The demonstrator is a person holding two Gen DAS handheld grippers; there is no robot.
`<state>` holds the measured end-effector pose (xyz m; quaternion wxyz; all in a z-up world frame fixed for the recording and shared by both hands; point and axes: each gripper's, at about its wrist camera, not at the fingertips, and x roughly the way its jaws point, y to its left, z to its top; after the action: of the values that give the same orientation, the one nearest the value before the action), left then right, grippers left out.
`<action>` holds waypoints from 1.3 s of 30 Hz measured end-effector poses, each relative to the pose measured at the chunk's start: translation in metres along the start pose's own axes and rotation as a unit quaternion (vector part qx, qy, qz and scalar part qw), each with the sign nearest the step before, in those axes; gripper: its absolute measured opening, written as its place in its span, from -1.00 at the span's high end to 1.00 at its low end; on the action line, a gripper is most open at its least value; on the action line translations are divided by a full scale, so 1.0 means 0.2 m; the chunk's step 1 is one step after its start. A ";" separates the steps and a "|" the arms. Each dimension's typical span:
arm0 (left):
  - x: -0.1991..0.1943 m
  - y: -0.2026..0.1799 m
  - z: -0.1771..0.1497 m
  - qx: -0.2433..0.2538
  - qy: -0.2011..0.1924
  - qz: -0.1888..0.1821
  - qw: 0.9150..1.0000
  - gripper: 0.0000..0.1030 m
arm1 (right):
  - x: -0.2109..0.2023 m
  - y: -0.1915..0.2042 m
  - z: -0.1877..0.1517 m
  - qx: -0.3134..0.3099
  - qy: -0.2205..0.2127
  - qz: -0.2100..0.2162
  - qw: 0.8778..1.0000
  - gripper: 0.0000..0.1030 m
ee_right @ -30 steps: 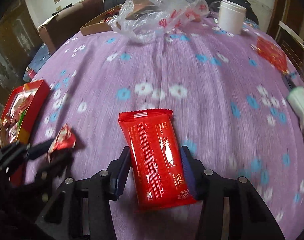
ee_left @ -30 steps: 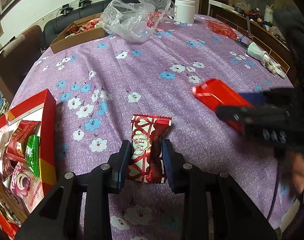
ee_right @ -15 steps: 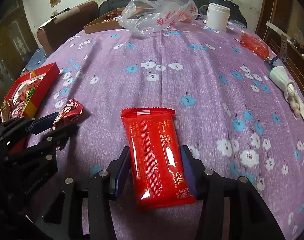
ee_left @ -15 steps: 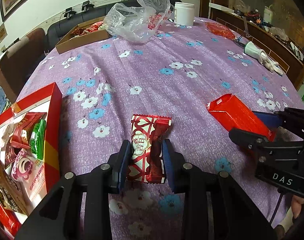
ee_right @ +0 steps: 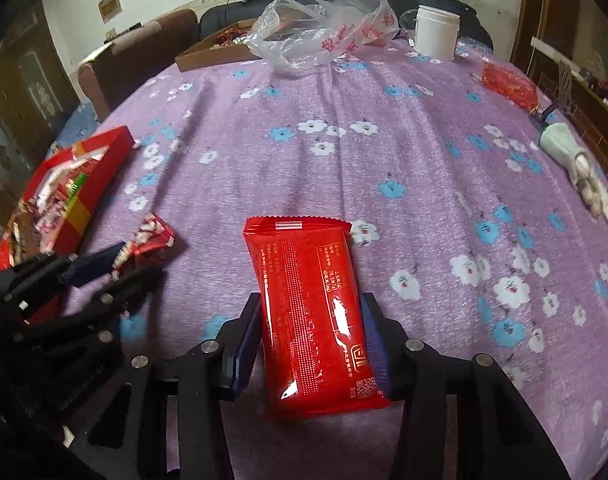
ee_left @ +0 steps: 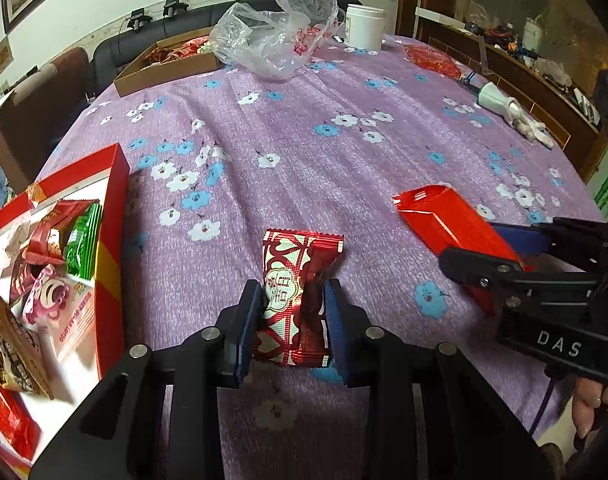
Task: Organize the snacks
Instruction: 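Carry the red-white packet and the long red bar over the tray, then lower both packets into the tray and open both grippers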
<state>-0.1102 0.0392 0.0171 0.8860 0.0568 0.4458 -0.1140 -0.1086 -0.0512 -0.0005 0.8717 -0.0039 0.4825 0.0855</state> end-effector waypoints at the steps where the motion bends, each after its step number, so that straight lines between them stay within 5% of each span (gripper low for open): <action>1: -0.02 0.00 0.00 -0.001 -0.003 -0.003 1.000 0.42 | 0.00 0.00 0.00 0.004 0.002 0.008 1.000 0.07; 16: -0.31 0.17 -0.02 -0.018 -0.086 0.074 0.993 0.42 | -0.08 0.14 0.09 0.007 -0.001 0.078 0.997 0.07; 30: -0.46 0.67 -0.18 -0.110 -0.114 0.202 0.967 0.42 | -0.07 0.85 0.29 -0.105 -0.026 0.147 0.983 0.07; 39: -0.45 0.84 -0.22 -0.146 -0.113 0.225 0.957 0.42 | 0.01 1.15 0.32 -0.146 -0.024 0.158 0.976 0.07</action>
<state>-0.1537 0.2235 0.0637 0.9319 0.0125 0.3303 0.1493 -0.0895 0.1819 0.0497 0.8486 -0.0527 0.4379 0.2921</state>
